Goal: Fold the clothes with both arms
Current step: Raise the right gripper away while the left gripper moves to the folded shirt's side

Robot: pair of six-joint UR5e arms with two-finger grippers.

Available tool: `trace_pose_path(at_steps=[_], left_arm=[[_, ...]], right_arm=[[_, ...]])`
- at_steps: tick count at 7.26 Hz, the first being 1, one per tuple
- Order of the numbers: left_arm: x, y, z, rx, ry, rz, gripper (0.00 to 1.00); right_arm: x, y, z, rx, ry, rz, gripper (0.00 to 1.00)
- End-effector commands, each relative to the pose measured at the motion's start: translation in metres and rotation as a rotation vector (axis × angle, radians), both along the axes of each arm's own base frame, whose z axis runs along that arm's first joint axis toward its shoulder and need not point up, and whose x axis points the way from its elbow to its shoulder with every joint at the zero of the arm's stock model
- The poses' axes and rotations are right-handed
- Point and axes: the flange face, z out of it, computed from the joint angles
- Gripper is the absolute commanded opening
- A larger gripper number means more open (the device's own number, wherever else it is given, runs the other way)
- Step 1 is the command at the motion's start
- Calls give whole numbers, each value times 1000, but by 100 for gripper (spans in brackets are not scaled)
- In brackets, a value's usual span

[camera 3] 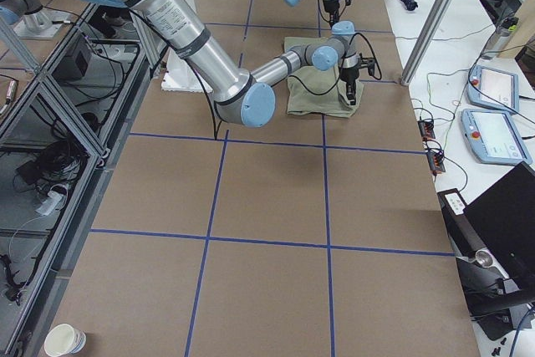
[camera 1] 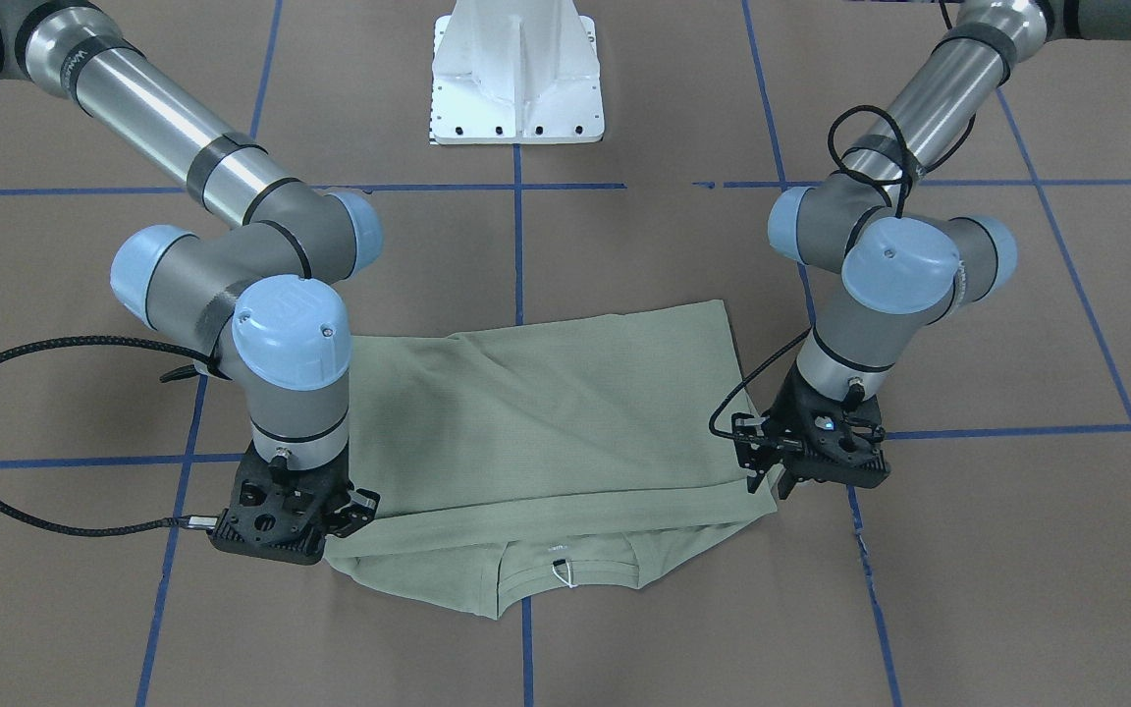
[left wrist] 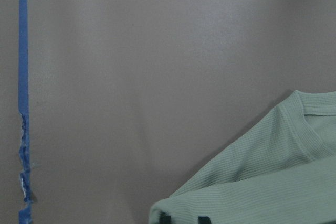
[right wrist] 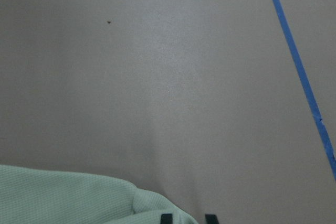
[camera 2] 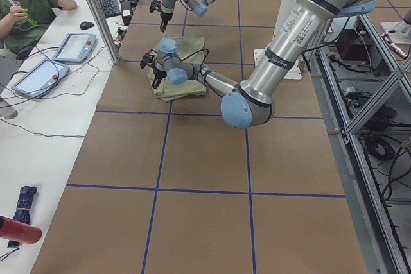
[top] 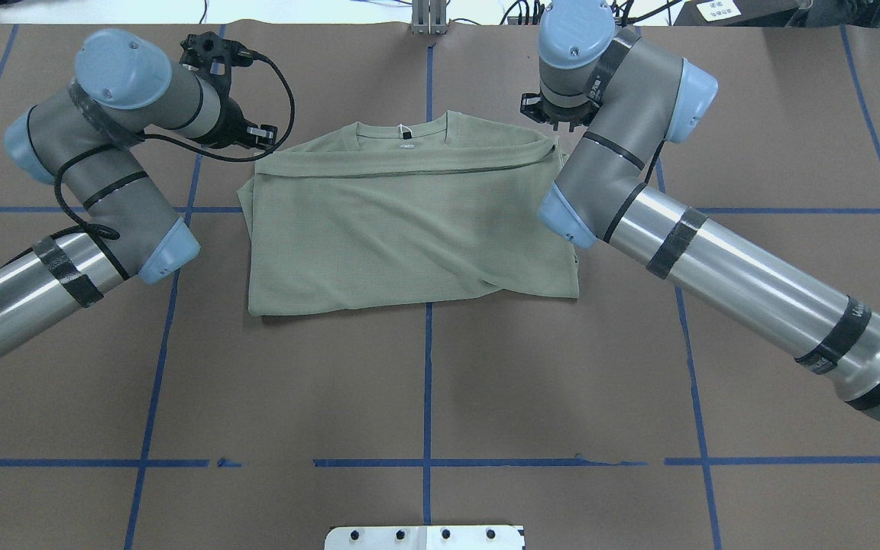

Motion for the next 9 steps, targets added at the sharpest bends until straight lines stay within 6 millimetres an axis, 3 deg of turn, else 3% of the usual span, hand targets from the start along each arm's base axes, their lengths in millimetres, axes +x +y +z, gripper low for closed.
trace_pose_path(at_steps=[1, 2, 4, 6, 7, 9], left_arm=[[-13, 13, -9, -7, 69, 88, 100], [-26, 30, -12, -1, 91, 97, 100], [-52, 76, 1, -37, 133, 110, 100], [-66, 113, -3, -115, 195, 76, 100], [-57, 145, 11, -152, 195, 91, 100], [-31, 189, 26, -153, 247, 88, 100]], right_arm=[[62, -31, -4, -11, -83, -156, 100], [90, -43, 4, 11, -94, -222, 100], [139, -56, 40, 55, -75, -317, 100], [202, -66, 79, 68, -91, -381, 100], [229, -67, 100, 97, -70, -419, 100], [239, -64, 108, 95, -68, -414, 100]])
